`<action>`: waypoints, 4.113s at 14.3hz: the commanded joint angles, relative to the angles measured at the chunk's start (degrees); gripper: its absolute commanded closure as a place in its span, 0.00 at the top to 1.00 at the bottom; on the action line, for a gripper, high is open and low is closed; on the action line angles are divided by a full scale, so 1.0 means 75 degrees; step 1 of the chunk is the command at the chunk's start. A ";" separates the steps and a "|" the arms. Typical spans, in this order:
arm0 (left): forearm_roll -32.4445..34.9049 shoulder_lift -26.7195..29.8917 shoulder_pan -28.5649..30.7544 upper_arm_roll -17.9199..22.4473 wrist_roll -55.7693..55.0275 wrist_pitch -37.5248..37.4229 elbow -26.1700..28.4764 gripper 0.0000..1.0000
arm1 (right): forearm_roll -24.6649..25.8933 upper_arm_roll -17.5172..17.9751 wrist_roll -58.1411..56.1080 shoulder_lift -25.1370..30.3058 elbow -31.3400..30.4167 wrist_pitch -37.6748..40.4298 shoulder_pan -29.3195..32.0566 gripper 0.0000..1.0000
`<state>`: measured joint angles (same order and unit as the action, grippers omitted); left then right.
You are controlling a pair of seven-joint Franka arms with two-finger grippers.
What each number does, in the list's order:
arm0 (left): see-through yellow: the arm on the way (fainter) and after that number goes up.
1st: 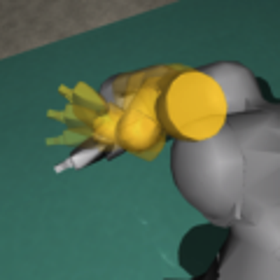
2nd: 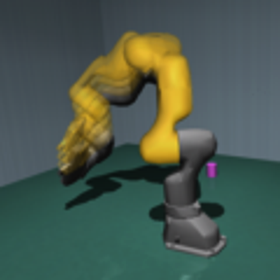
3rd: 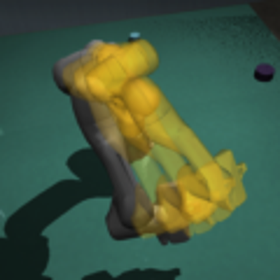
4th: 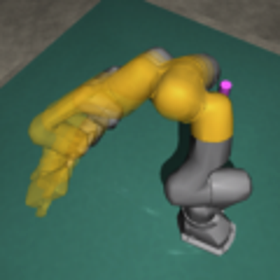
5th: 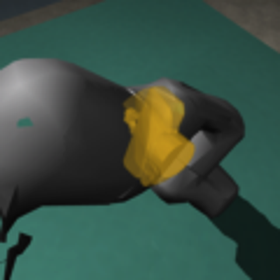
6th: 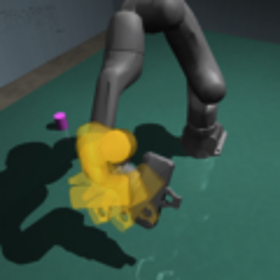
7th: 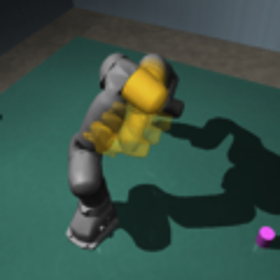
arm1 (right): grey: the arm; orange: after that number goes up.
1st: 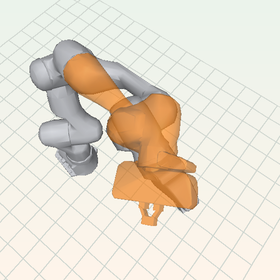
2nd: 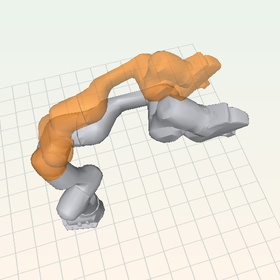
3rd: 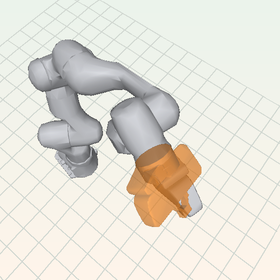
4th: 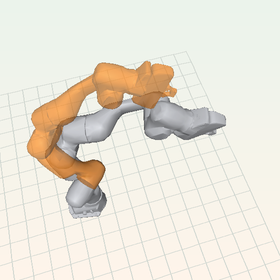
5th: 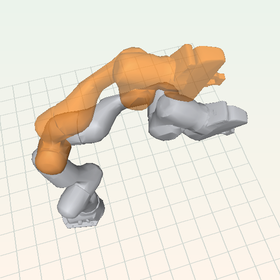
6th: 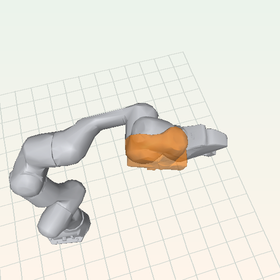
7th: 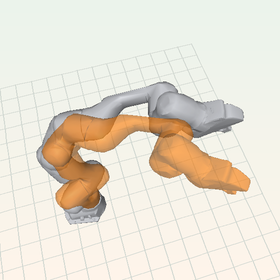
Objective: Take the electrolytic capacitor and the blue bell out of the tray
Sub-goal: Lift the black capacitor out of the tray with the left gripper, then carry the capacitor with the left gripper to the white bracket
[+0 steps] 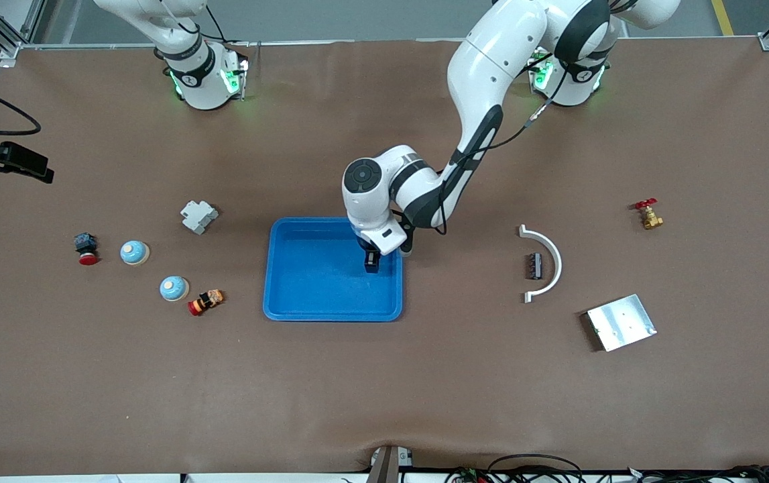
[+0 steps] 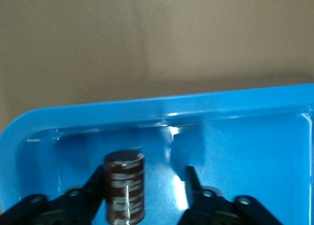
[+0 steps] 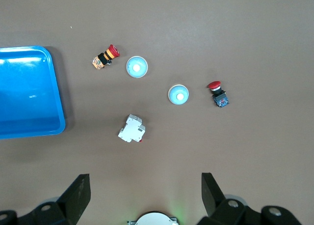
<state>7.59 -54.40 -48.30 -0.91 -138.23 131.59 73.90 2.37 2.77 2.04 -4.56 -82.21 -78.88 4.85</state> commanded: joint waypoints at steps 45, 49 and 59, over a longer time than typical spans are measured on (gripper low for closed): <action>-0.0040 0.4144 0.2841 -0.0243 1.3832 -0.1224 0.3665 0.00 | -0.0245 0.0029 0.0102 0.0045 -0.0042 -0.0745 0.0010 1.00; -0.0016 0.4756 0.3171 -0.0231 1.4609 -0.0425 0.4875 0.00 | -0.0245 0.0018 0.0102 0.0033 -0.0042 -0.0745 0.0010 1.00; -0.0016 0.5495 0.4704 -0.0231 1.7338 0.1436 0.6925 0.00 | -0.0245 0.0018 0.0102 0.0033 -0.0042 -0.0733 0.0010 1.00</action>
<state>7.32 -15.74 -15.12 -2.07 -11.34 138.06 121.19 1.23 2.88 2.06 -4.68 -82.27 -84.37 4.77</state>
